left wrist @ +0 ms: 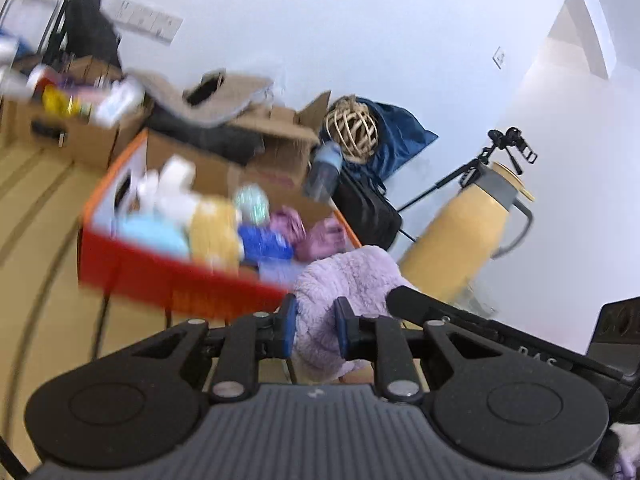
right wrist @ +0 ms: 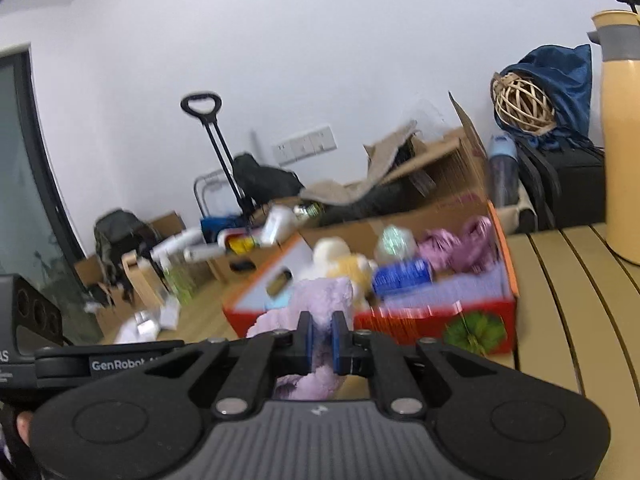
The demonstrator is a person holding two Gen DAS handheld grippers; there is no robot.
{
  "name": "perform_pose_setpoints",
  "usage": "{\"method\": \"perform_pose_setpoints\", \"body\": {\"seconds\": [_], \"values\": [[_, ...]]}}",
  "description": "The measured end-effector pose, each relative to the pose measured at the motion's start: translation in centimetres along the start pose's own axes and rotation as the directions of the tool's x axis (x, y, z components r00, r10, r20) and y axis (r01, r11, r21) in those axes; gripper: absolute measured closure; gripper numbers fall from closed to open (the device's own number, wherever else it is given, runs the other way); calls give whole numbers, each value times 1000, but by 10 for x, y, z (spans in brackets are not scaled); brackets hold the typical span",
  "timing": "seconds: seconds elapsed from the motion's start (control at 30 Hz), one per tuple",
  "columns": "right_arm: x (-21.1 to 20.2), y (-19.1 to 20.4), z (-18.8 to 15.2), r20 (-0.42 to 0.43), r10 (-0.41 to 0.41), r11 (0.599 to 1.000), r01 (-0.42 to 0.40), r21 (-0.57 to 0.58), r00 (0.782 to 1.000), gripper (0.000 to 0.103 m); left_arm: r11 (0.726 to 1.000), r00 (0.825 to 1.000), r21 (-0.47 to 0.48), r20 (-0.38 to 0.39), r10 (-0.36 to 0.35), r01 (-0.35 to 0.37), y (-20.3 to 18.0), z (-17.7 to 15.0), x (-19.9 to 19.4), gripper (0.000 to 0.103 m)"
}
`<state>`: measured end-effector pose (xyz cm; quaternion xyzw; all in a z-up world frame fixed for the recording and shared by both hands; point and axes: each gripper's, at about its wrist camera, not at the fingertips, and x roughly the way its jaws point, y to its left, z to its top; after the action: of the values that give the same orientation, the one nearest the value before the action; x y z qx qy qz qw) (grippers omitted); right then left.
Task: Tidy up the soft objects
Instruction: 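Carry the lavender fuzzy pad into the box and open both tools, then withdraw both tools from the box back toward the sponge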
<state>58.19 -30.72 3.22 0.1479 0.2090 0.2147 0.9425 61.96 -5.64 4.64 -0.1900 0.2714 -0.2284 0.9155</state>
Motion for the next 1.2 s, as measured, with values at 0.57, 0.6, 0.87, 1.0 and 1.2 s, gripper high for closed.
{"method": "perform_pose_setpoints", "body": {"seconds": [0.57, 0.6, 0.87, 1.0, 1.2], "values": [[143, -70, 29, -231, -132, 984, 155, 86, 964, 87, 960, 957, 236, -209, 202, -151, 27, 37, 135, 39], [140, -72, 29, -226, -122, 984, 148, 101, 966, 85, 958, 956, 237, -202, 212, -162, 27, 36, 133, 39], [71, -35, 42, -131, -152, 988, 155, 14, 980, 70, 922, 959, 281, -20, 282, -265, -21, 29, 27, 39], [-26, 11, 34, -23, -201, 977, 200, -68, 979, 55, 890, 945, 319, 153, 291, -325, -73, -21, -93, 24], [-217, 94, -54, 124, -254, 950, 271, -153, 959, 22, 835, 881, 310, 300, 367, -454, -127, -159, -268, 0]]}}
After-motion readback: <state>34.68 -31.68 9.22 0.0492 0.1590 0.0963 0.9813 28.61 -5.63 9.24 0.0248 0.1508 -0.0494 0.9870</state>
